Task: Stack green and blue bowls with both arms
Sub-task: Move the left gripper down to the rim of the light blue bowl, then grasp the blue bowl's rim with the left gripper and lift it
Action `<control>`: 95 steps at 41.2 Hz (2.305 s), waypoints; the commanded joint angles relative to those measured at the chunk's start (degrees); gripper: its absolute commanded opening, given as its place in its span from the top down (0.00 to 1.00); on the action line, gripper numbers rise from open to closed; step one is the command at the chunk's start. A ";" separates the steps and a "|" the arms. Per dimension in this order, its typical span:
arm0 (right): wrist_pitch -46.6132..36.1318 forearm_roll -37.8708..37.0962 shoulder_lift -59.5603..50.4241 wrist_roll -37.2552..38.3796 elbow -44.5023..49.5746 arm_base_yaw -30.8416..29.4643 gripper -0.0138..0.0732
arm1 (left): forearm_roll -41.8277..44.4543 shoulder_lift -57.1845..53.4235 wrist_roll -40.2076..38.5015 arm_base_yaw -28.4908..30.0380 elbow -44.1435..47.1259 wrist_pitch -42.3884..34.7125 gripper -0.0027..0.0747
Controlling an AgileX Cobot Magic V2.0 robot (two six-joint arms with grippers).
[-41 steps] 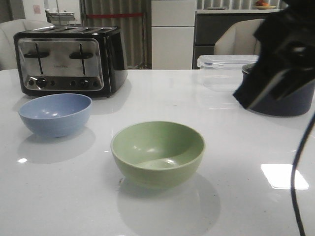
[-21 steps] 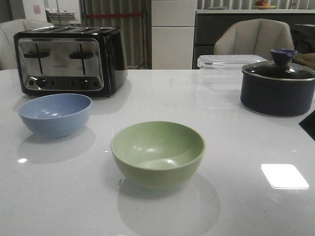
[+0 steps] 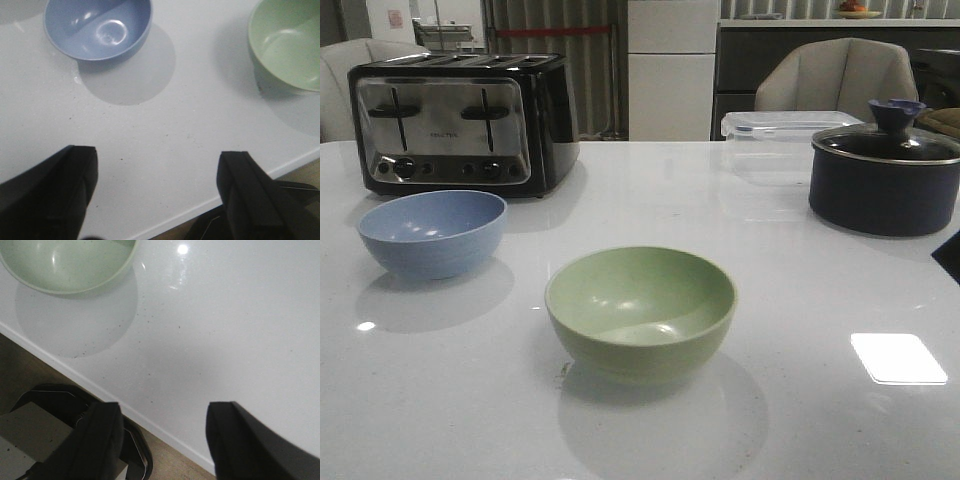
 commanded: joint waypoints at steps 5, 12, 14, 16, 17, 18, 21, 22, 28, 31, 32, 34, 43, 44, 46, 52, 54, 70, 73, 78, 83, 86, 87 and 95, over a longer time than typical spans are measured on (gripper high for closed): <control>-2.28 -0.51 -1.03 0.08 -1.51 0.01 0.28 | -0.08 9.79 -1.81 7.10 -8.66 -2.13 0.26; -2.28 -0.51 -1.03 0.08 -1.51 0.01 0.28 | -3.79 20.15 -1.81 13.90 -16.00 0.36 0.26; -2.28 -0.51 -1.03 0.08 -1.51 0.01 0.28 | -4.11 23.09 -1.81 14.89 -18.18 0.36 0.26; -2.28 -0.51 -1.03 0.08 -1.51 0.01 0.28 | -4.11 25.61 -1.81 15.70 -20.40 0.36 0.26; -2.28 -0.51 -1.03 0.08 -1.51 0.01 0.28 | -4.11 27.61 -1.81 15.95 -21.35 0.36 0.26; -2.28 -0.51 -1.03 0.08 -1.51 0.01 0.28 | -4.11 28.37 -1.81 16.06 -22.64 0.36 0.26; -2.28 -0.51 -1.03 0.08 -1.51 0.01 0.28 | -4.23 32.12 -1.81 16.30 -25.67 0.36 0.26; -2.28 -0.51 -1.03 0.08 -1.51 0.01 0.28 | -4.23 33.56 -1.81 16.30 -26.54 0.36 0.26; -2.28 -0.51 -1.03 0.08 -1.51 0.01 0.28 | -4.46 40.22 -1.81 16.30 -31.96 0.45 0.26; -2.28 -0.51 -1.03 0.08 -1.51 0.01 0.28 | -4.56 43.01 -1.81 16.30 -34.09 0.45 0.26; -2.28 -0.51 -1.03 0.08 -1.51 0.01 0.28 | -4.56 44.01 -1.81 16.30 -34.80 0.45 0.26; -2.28 -0.51 -1.03 0.08 -1.51 0.01 0.28 | -4.56 45.41 -1.81 16.30 -35.67 0.17 0.26; -2.28 -0.51 -1.03 0.08 -1.51 0.01 0.28 | -4.56 50.67 -1.81 16.30 -37.66 -5.73 0.26; -2.28 -0.51 -1.03 0.08 -1.51 0.01 0.28 | -4.56 51.12 -1.81 16.30 -37.66 -6.52 0.26; -2.28 -0.51 -1.03 0.08 -1.51 0.01 0.28 | -4.56 51.60 -1.81 16.30 -37.66 -7.69 0.26; -2.28 -0.51 -1.03 0.08 -1.51 0.01 0.28 | -4.56 52.37 -1.81 16.30 -37.66 -9.17 0.29; -2.28 -0.51 -1.03 0.08 -1.51 0.01 0.28 | -4.56 52.37 -1.81 16.30 -37.66 -9.30 0.32; -2.28 -0.51 -1.03 0.08 -1.51 0.01 0.28 | -4.56 52.37 -1.81 16.30 -37.66 -8.35 0.74; -2.28 -0.51 -1.03 0.08 -1.51 0.01 0.28 | -4.45 52.37 -1.81 16.30 -37.90 -7.23 0.79; -2.28 -0.51 -1.03 0.08 -1.51 0.01 0.28 | -4.45 52.37 -1.81 16.30 -39.61 -3.51 0.84; -2.28 -0.51 -1.03 0.08 -1.51 0.01 0.28 | -4.45 52.00 -1.20 16.30 -43.11 1.68 0.84; -2.28 -0.51 -1.03 0.08 -1.51 0.01 0.28 | -4.45 51.26 -1.20 16.30 -45.48 4.38 0.84; -2.28 -0.51 -1.03 0.08 -1.51 0.01 0.28 | -4.45 51.08 -1.20 16.30 -46.21 4.99 0.84; -2.28 -0.51 -1.03 0.08 -1.51 0.01 0.28 | -6.51 46.24 0.15 14.79 -50.29 6.76 0.84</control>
